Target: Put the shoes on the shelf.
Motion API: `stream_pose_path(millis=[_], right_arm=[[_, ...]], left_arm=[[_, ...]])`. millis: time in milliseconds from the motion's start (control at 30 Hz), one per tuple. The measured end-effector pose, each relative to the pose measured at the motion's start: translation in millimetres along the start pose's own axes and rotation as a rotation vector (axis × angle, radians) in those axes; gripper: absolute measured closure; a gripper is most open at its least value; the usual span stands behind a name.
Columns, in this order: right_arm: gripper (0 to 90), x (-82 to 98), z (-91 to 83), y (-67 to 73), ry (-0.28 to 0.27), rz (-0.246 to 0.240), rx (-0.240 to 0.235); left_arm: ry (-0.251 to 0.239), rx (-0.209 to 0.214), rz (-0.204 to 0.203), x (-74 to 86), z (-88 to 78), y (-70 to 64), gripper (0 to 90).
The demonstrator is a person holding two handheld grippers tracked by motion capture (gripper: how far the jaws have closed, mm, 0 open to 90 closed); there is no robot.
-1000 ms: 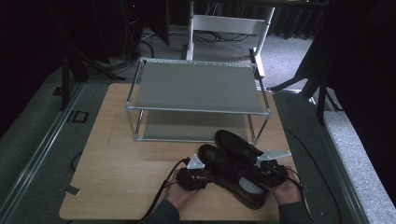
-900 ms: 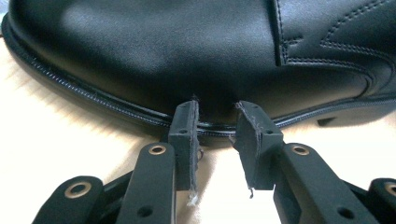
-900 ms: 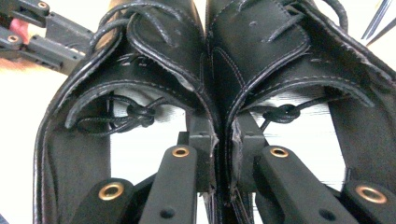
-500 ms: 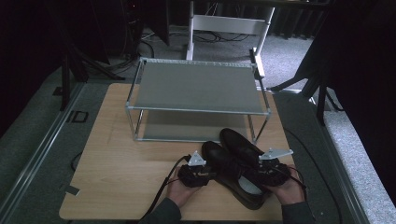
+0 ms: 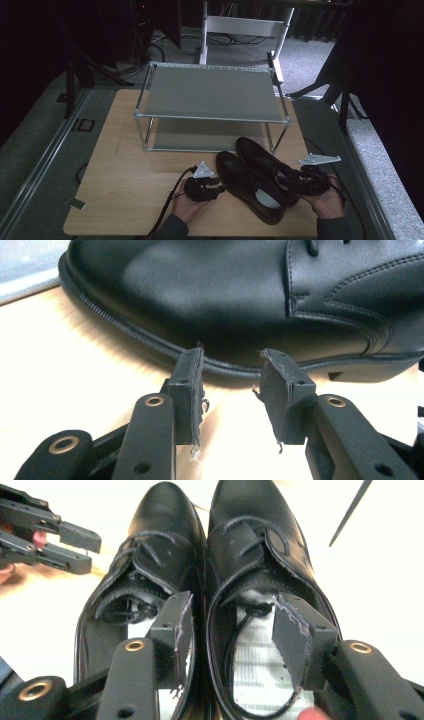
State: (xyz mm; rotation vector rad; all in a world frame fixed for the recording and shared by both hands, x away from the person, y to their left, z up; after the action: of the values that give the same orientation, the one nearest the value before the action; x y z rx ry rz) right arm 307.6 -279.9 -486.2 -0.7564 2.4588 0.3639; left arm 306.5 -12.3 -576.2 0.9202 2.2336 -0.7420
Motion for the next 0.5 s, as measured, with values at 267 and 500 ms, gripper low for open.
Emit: stream_pose_path(millis=[267,500], right_arm=[[35.6,16.5,7.2,6.2,0.061,-0.005,0.013],[31.9,25.7,15.6,11.7,0.125,-0.043,0.025]], left_arm=[[0.008,-0.007,-0.026,10.0,-7.0,3.1,61.4],[0.007,-0.002,-0.026,13.9,-12.7,0.8,61.2]])
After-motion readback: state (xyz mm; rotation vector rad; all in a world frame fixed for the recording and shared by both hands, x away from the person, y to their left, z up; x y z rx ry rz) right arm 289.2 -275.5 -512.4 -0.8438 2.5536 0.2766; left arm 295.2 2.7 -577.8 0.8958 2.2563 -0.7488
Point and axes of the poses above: each handheld gripper's, and its own axes: z roughly forward along the jaws, x roughly out of its underside, y roughly to its left, the point moved 6 cm from there along z, roughly forward along the jaws, and after that the axes turned 7 degrees about y, right-handed, at the moved point
